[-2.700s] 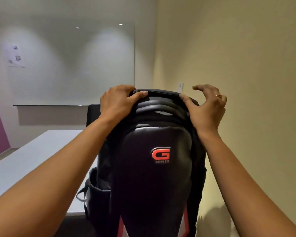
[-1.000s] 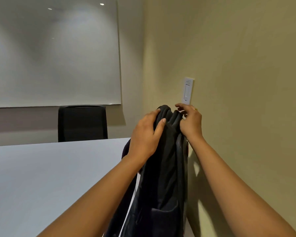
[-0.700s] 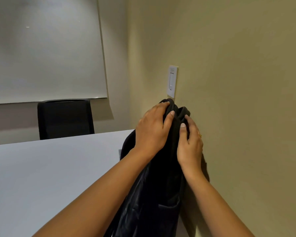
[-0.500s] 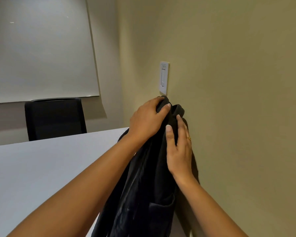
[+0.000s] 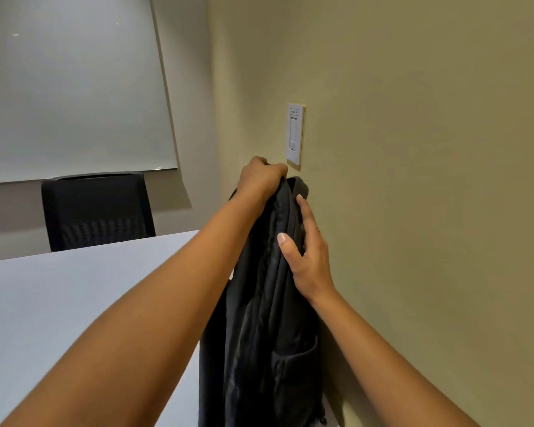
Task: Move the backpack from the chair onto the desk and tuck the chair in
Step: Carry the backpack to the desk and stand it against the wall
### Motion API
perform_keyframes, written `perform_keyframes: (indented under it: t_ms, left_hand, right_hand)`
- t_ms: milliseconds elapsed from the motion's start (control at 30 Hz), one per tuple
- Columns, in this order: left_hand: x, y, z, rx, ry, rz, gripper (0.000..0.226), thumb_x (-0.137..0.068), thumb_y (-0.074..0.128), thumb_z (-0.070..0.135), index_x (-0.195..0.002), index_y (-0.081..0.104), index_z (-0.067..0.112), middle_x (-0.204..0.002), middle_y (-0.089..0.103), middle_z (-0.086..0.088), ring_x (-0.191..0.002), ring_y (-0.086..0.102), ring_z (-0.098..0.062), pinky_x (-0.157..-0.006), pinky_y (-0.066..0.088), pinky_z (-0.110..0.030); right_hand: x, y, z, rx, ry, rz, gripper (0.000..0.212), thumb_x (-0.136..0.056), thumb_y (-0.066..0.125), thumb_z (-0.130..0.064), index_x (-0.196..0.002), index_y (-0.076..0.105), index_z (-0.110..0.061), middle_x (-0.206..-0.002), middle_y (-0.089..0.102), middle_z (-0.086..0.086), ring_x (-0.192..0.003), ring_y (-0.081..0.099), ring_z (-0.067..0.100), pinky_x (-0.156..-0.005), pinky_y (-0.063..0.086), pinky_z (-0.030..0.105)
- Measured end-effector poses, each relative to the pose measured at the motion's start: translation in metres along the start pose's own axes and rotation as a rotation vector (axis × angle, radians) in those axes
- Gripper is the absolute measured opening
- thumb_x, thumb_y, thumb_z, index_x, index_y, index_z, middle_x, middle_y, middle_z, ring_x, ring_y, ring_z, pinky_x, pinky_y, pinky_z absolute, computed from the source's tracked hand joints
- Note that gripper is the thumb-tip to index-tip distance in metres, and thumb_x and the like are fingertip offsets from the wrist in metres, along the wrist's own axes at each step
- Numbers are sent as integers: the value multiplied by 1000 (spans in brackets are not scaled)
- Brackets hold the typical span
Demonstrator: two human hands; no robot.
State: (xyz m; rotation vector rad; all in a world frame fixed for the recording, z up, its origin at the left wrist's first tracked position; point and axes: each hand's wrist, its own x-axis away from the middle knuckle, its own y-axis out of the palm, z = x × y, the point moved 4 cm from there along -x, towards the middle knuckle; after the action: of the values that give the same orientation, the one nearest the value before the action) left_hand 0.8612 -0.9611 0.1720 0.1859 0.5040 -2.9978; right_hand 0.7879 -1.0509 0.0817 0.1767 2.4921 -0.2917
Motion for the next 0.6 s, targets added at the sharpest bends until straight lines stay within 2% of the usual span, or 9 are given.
perform_keyframes:
  t_ms: [133, 200, 267, 333, 467, 533, 600]
  left_hand:
    - [3, -16, -8, -87, 12, 241, 53, -86, 45, 26, -137, 35, 16, -142, 39, -7, -131, 33, -28, -104, 28, -57]
    - [5, -17, -7, -147, 18, 282, 49, -89, 41, 29, -136, 36, 19, -146, 34, -5, -136, 24, -26, -105, 19, -62]
    - [7, -10, -6, -195, 78, 241, 47, -91, 38, 33, -136, 36, 23, -149, 28, -3, -140, 15, -24, -106, 12, -64]
    - [13, 3, -9, -214, 160, 155, 49, -91, 37, 41, -138, 33, 29, -154, 20, 0, -142, 5, -22, -107, 6, -65]
    - [21, 22, -21, -215, 257, 46, 56, -89, 34, 57, -140, 24, 38, -157, 5, 5, -143, -2, -20, -106, 1, -67]
    - [24, 28, -24, -199, 289, 37, 56, -88, 33, 59, -140, 23, 41, -157, 4, 6, -143, -2, -20, -106, 1, -68]
    - [26, 32, -25, -175, 315, 38, 54, -89, 33, 59, -139, 23, 42, -157, 4, 6, -143, -2, -20, -106, 4, -69]
  right_hand:
    - [-13, 10, 7, -100, -78, -53, 65, -77, 42, -47, -137, 30, -26, -143, 38, 2, -132, 35, 9, -109, 30, 31]
    - [-22, 9, 10, -105, -89, -75, 62, -78, 41, -47, -135, 32, -25, -140, 41, 3, -130, 38, 10, -107, 32, 26]
    - [-29, 2, 15, -90, -88, -60, 57, -79, 40, -47, -133, 33, -29, -139, 42, 2, -129, 39, 9, -105, 32, 20]
    - [-29, -9, 21, -54, -92, -27, 52, -81, 39, -47, -131, 32, -34, -141, 40, 4, -130, 36, 9, -107, 30, 21]
    - [-10, -31, 29, 119, -46, 92, 44, -85, 32, -58, -128, 25, -52, -138, 35, -12, -125, 31, -7, -103, 26, 19]
    - [10, -36, 33, 182, -2, 175, 51, -82, 34, -65, -130, 21, -54, -141, 35, -11, -127, 33, 1, -103, 30, 26]
    - [37, -32, 38, 283, 2, 193, 66, -77, 40, -70, -134, 11, -53, -146, 30, -9, -131, 31, 8, -103, 31, 29]
